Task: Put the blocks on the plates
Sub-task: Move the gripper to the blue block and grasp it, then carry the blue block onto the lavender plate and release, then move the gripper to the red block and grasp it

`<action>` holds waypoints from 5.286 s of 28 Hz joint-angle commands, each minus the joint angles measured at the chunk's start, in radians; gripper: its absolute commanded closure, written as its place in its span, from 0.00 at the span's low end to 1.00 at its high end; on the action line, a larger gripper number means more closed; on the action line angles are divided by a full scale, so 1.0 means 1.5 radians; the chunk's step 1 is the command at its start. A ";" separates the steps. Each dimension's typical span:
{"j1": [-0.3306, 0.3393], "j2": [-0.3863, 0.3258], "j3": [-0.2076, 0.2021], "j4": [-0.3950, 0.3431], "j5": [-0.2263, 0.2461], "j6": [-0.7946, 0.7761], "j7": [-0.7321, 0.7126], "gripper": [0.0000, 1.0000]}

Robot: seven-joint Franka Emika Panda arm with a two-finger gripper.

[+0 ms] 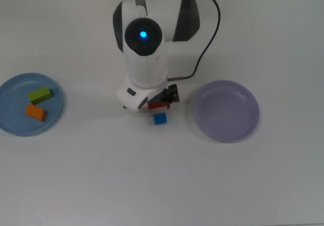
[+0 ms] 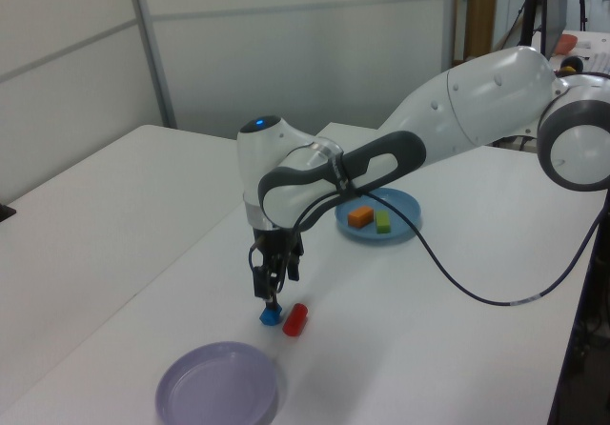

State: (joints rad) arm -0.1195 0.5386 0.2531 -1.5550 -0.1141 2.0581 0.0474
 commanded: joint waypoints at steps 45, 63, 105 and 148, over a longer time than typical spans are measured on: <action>0.083 -0.037 0.072 0.004 -0.064 0.053 0.140 0.87; 0.103 -0.005 0.069 -0.001 -0.124 0.049 0.197 0.29; -0.024 -0.014 0.059 -0.062 -0.128 -0.042 -0.024 0.15; -0.015 -0.040 0.053 -0.088 -0.096 -0.046 0.134 0.00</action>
State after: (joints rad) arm -0.1613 0.4777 0.3411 -1.6533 -0.2299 1.9524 0.2227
